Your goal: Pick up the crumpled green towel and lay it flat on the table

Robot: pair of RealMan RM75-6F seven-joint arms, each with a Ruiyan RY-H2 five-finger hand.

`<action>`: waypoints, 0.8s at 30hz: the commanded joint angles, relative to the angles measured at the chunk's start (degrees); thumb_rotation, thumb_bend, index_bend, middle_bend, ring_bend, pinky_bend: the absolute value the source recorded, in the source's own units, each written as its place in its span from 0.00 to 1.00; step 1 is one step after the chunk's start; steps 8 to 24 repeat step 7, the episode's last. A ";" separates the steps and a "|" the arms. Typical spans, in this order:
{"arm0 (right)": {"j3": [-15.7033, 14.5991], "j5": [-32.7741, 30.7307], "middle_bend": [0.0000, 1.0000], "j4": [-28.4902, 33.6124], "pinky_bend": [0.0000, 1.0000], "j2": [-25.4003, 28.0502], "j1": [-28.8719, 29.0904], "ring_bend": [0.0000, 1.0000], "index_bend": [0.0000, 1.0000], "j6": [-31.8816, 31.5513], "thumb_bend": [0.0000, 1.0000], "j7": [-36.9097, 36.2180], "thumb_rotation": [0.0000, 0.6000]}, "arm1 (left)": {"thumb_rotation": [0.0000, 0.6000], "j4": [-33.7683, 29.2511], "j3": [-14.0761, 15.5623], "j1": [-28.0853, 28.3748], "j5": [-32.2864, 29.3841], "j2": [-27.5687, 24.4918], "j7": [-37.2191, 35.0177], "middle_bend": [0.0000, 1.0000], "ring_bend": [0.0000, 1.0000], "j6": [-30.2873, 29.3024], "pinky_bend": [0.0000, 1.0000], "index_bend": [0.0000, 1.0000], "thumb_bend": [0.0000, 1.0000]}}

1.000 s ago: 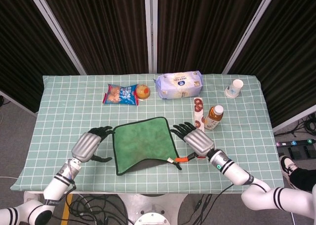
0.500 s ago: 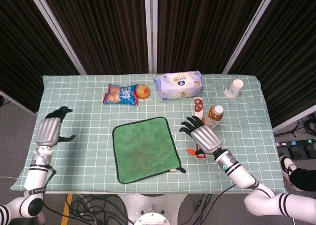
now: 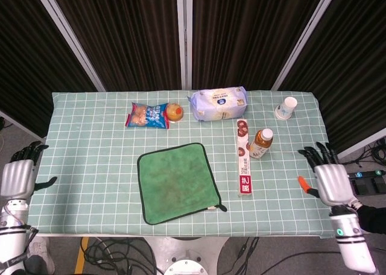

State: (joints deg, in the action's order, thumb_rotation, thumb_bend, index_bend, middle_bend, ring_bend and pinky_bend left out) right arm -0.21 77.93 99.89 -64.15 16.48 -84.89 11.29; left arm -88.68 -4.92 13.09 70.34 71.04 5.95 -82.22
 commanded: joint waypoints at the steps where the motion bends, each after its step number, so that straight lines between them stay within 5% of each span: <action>1: -1.46 -1.83 0.15 -0.77 0.01 2.54 -4.70 0.02 0.16 -2.98 0.20 -3.58 0.98 | 1.00 -1.64 1.37 -1.87 1.70 -0.85 0.57 0.25 0.21 -2.04 0.23 0.29 0.13; 7: -1.68 1.58 0.15 -3.25 0.00 2.04 -9.41 0.01 0.16 -8.44 0.20 -7.24 0.98 | 1.00 -4.49 1.86 -4.22 4.67 -0.99 4.13 0.25 0.21 -6.76 0.23 0.29 0.14; 24: -1.68 1.58 0.15 -3.25 0.00 2.04 -9.41 0.01 0.16 -8.44 0.20 -7.24 0.98 | 1.00 -4.49 1.86 -4.22 4.67 -0.99 4.13 0.25 0.21 -6.76 0.23 0.29 0.14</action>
